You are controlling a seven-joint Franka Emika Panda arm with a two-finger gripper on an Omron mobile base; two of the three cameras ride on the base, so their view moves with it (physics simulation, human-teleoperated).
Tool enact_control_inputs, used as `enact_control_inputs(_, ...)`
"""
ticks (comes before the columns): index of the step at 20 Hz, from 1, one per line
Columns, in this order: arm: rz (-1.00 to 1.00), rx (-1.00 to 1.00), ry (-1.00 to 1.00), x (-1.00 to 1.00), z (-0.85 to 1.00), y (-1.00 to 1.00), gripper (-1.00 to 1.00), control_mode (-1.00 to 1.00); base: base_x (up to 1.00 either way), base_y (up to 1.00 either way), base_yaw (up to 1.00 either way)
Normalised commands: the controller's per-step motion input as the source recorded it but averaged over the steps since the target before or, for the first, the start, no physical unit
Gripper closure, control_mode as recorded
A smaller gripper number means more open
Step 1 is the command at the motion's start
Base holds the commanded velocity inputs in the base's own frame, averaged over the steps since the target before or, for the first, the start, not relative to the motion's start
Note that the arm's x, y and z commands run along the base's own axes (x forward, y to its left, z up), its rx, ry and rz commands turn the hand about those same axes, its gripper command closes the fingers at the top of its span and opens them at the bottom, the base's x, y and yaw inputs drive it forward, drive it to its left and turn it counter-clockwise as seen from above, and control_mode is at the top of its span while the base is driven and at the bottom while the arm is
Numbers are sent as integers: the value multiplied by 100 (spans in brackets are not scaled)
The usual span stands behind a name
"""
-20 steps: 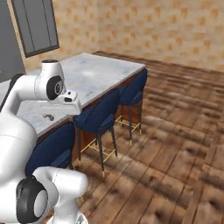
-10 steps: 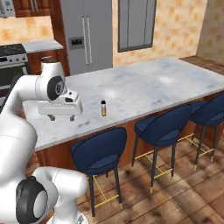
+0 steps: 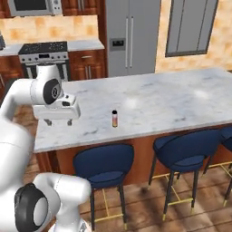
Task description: Place the large bottle from the dining counter next to the other large bottle outside the sink, and place the small bottle from the dining counter next to the other small bottle inside the sink.
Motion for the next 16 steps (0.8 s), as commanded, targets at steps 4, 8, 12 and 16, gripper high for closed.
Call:
enact_control_inputs(4, 0, 0, 0, 0, 0, 0, -100, 100, 44, -90, 28)
enact_control_inputs(8, 0, 0, 0, 0, 0, 0, -100, 100, 35, -84, 26)
enact_control_inputs(12, 0, 0, 0, 0, 0, 0, -100, 100, 33, -37, 27)
enact_control_inputs(16, 0, 0, 0, 0, 0, 0, -100, 100, 60, -26, 31)
